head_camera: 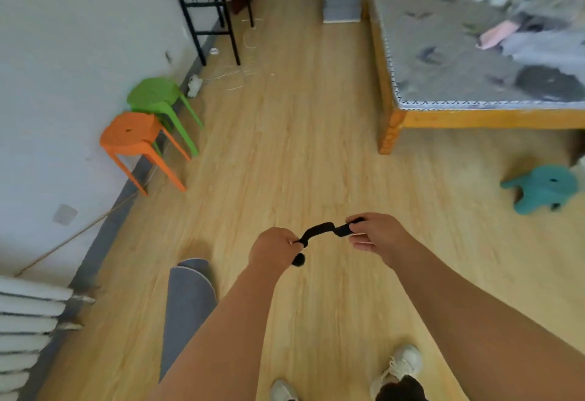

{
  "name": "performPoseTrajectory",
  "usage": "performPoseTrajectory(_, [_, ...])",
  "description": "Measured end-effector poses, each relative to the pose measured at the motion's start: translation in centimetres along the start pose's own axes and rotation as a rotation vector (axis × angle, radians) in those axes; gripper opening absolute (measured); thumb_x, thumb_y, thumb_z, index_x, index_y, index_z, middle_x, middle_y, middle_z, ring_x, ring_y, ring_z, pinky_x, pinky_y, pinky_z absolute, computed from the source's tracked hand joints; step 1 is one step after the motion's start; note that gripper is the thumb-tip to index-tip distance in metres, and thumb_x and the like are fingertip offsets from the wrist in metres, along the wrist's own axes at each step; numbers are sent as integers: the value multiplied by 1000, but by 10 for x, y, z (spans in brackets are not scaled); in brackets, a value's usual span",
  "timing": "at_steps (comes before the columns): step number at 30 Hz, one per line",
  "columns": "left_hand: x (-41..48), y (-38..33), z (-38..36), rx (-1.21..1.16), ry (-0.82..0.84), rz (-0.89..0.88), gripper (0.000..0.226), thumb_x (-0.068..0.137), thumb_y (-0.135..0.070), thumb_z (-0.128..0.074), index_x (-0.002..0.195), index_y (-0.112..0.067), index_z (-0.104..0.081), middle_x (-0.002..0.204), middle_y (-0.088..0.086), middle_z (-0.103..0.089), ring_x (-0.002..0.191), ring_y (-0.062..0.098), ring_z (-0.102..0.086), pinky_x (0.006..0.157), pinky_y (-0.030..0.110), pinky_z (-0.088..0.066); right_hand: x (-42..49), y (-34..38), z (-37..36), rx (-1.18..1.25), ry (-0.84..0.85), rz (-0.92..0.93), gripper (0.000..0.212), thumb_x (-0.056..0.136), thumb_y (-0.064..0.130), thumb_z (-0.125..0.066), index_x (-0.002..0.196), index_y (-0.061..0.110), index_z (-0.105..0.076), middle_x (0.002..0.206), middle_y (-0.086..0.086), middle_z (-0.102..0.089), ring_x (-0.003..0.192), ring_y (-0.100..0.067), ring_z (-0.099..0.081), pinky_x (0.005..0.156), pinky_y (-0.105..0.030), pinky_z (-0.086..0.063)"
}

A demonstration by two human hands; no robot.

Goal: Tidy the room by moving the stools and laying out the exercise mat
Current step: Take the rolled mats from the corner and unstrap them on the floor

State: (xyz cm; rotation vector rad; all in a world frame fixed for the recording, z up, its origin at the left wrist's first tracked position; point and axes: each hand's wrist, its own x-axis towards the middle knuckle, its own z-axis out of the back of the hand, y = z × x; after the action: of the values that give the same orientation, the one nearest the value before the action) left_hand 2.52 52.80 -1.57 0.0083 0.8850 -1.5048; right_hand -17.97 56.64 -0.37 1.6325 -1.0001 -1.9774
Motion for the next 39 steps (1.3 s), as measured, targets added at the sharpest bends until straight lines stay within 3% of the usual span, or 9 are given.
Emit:
performPoseTrajectory(7, [34, -184, -108, 64, 84, -201, 13, 89, -25, -59, 86, -24, -71, 74, -7, -67, 65, 11, -59, 52, 21, -39, 20, 0, 206, 138, -272, 30, 15, 87, -2, -58, 91, 5, -71, 84, -12, -67, 62, -20, -62, 65, -30, -55])
performPoseTrajectory(10, [42, -256, -156, 96, 120, -289, 12, 89, -24, -59, 89, -22, -71, 80, -5, -69, 67, 11, -61, 53, 19, -39, 20, -9, 290, 181, -375, 16, 15, 86, -1, -59, 89, 6, -72, 84, -12, -67, 61, -21, -62, 67, -32, -57])
performPoseTrajectory(14, [48, -333, -205, 155, 176, -375, 12, 89, -25, -60, 86, -21, -70, 71, -9, -64, 60, 7, -57, 49, 20, -36, 16, -18, 380, 265, -486, -4, 14, 88, 1, -59, 90, 8, -71, 86, -11, -68, 64, -19, -64, 67, -30, -57])
performPoseTrajectory(24, [86, -494, -294, 363, 307, -587, 15, 90, -25, -59, 86, -17, -72, 81, 2, -71, 78, 19, -66, 68, 34, -52, 37, -35, 521, 468, -684, -50, 14, 87, 1, -61, 87, 10, -71, 80, -7, -69, 60, -16, -64, 60, -26, -58])
performPoseTrajectory(31, [155, -619, -348, 449, 360, -684, 13, 89, -25, -61, 87, -18, -72, 79, -1, -71, 71, 14, -64, 63, 29, -50, 89, -3, 625, 594, -802, -107, 15, 84, -5, -60, 87, 5, -70, 79, -13, -68, 60, -21, -61, 70, -34, -57])
performPoseTrajectory(34, [182, -667, -368, 512, 366, -724, 11, 88, -25, -63, 87, -20, -72, 80, -2, -71, 70, 14, -63, 62, 27, -50, 107, 12, 662, 600, -843, -123, 16, 83, -7, -59, 85, 4, -70, 74, -13, -65, 58, -21, -57, 63, -30, -52])
performPoseTrajectory(39, [212, -757, -415, 618, 382, -816, 13, 88, -22, -63, 94, -19, -73, 90, 0, -72, 80, 17, -63, 62, 26, -46, 126, 33, 727, 602, -925, -124, 18, 83, -7, -56, 85, 6, -69, 71, -13, -64, 64, -23, -56, 68, -31, -52])
